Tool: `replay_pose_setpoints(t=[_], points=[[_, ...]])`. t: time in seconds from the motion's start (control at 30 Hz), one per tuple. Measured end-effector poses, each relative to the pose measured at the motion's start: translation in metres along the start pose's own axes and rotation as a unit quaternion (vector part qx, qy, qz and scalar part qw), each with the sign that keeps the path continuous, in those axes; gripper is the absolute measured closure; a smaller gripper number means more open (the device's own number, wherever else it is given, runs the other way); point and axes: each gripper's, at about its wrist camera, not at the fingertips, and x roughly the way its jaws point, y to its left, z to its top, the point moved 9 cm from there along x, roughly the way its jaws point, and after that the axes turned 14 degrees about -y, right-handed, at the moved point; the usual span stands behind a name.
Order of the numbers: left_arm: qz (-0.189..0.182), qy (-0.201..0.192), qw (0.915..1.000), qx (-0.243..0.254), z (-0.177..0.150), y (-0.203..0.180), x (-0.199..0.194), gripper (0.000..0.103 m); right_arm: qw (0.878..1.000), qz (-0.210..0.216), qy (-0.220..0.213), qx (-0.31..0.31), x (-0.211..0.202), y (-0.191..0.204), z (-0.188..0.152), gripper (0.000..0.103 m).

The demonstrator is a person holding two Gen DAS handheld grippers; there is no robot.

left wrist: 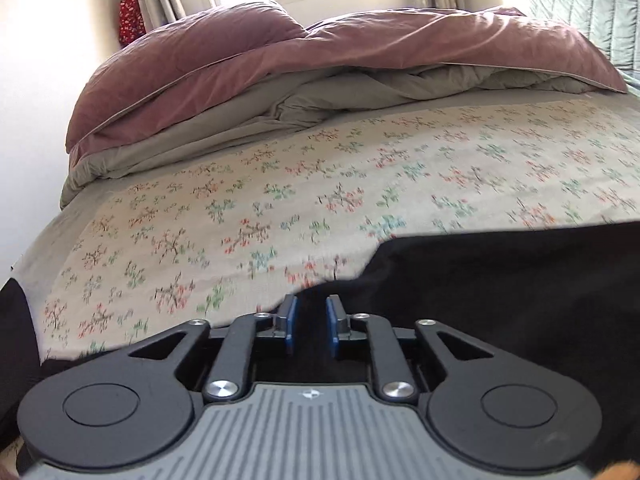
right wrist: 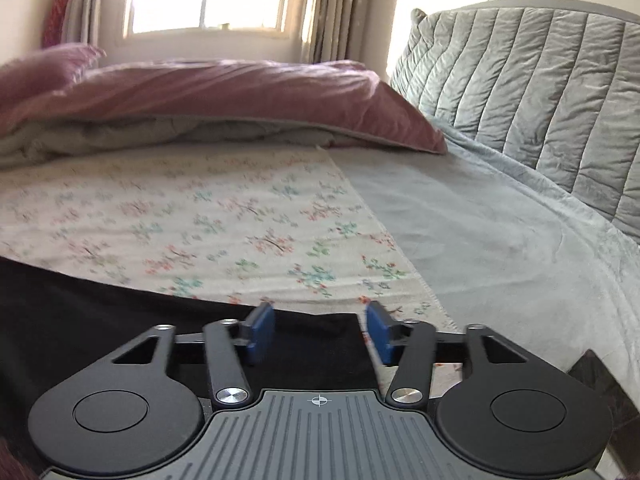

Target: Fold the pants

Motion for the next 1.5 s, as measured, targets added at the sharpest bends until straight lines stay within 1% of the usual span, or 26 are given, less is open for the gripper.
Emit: replay_pose_setpoints(t=[0.03, 0.1, 0.17, 0.2, 0.23, 0.27, 0.3, 0.33, 0.37, 0.43, 0.5, 0.57, 0.6, 0.67, 0.77, 0.87, 0.93, 1.03, 1.13, 1.23, 1.3, 1.4, 1.5], points=[[-0.004, 0.006, 1.0, 0.0, -0.009, 0.001, -0.006, 0.068, 1.0, 0.021, -0.007, 0.01, -0.015, 0.014, 0.001, 0.034], [-0.005, 0.025, 0.9996, -0.009, -0.03, 0.007, -0.011, 0.067, 0.998, 0.062, -0.001, 0.018, -0.036, 0.04, -0.007, 0.034], [0.004, 0.052, 0.998, -0.037, -0.05, 0.023, -0.011, 0.067, 0.994, 0.101, 0.027, 0.019, -0.05, 0.068, -0.029, 0.034], [0.009, 0.059, 0.9968, -0.054, -0.057, 0.033, -0.012, 0.067, 0.992, 0.114, 0.042, 0.011, -0.054, 0.079, -0.042, 0.034], [0.013, 0.062, 0.9958, -0.065, -0.063, 0.042, -0.015, 0.064, 0.992, 0.116, 0.058, 0.002, -0.056, 0.085, -0.054, 0.034], [0.021, 0.067, 0.995, -0.071, -0.068, 0.051, -0.017, 0.059, 0.991, 0.106, 0.079, -0.004, -0.057, 0.086, -0.069, 0.034], [0.037, 0.075, 0.9938, -0.073, -0.074, 0.061, -0.019, 0.057, 0.991, 0.098, 0.089, 0.0, -0.058, 0.084, -0.079, 0.033], [0.053, 0.085, 0.9921, -0.076, -0.081, 0.072, -0.021, 0.056, 0.992, 0.096, 0.079, 0.012, -0.061, 0.079, -0.082, 0.032], [0.062, 0.09, 0.9906, -0.083, -0.085, 0.082, -0.023, 0.055, 0.992, 0.094, 0.077, 0.019, -0.063, 0.074, -0.085, 0.031], [0.066, 0.092, 0.9879, -0.105, -0.09, 0.097, -0.03, 0.054, 0.993, 0.08, 0.088, 0.015, -0.065, 0.068, -0.086, 0.03], [0.067, 0.092, 0.9872, -0.112, -0.096, 0.104, -0.036, 0.05, 0.993, 0.061, 0.105, 0.011, -0.071, 0.064, -0.081, 0.03], [0.072, 0.091, 0.9876, -0.106, -0.1, 0.108, -0.041, 0.042, 0.993, 0.058, 0.097, 0.033, -0.08, 0.058, -0.076, 0.03], [0.072, 0.09, 0.9876, -0.106, -0.103, 0.11, -0.042, 0.041, 0.992, 0.057, 0.097, 0.055, -0.084, 0.053, -0.077, 0.029], [0.072, 0.09, 0.987, -0.111, -0.106, 0.114, -0.047, 0.04, 0.988, 0.047, 0.113, 0.098, -0.089, 0.042, -0.09, 0.028], [0.085, 0.09, 0.987, -0.103, -0.105, 0.121, -0.055, 0.04, 0.987, 0.027, 0.098, 0.122, -0.106, 0.026, -0.096, 0.028], [0.105, 0.078, 0.9886, -0.075, -0.102, 0.124, -0.062, 0.04, 0.982, 0.007, 0.08, 0.17, -0.125, 0.003, -0.095, 0.028], [0.111, 0.077, 0.9885, -0.068, -0.104, 0.128, -0.065, 0.04, 0.979, -0.012, 0.079, 0.186, -0.131, -0.014, -0.099, 0.028], [0.117, 0.088, 0.9853, -0.088, -0.112, 0.139, -0.065, 0.04, 0.972, -0.03, 0.086, 0.216, -0.137, -0.038, -0.11, 0.028], [0.114, 0.077, 0.9841, -0.112, -0.112, 0.143, -0.071, 0.04, 0.964, -0.026, 0.079, 0.252, -0.142, -0.053, -0.11, 0.028], [0.111, 0.073, 0.9856, -0.104, -0.108, 0.141, -0.074, 0.04, 0.956, -0.022, 0.075, 0.281, -0.138, -0.064, -0.111, 0.028], [0.105, 0.067, 0.9869, -0.102, -0.101, 0.137, -0.077, 0.039, 0.949, -0.018, 0.074, 0.306, -0.135, -0.07, -0.113, 0.028], [0.091, 0.055, 0.9875, -0.117, -0.091, 0.129, -0.079, 0.033, 0.937, -0.015, 0.07, 0.343, -0.126, -0.077, -0.113, 0.028], [0.064, 0.052, 0.9865, -0.142, -0.082, 0.113, -0.079, 0.031, 0.919, -0.01, 0.067, 0.388, -0.117, -0.083, -0.115, 0.028]])
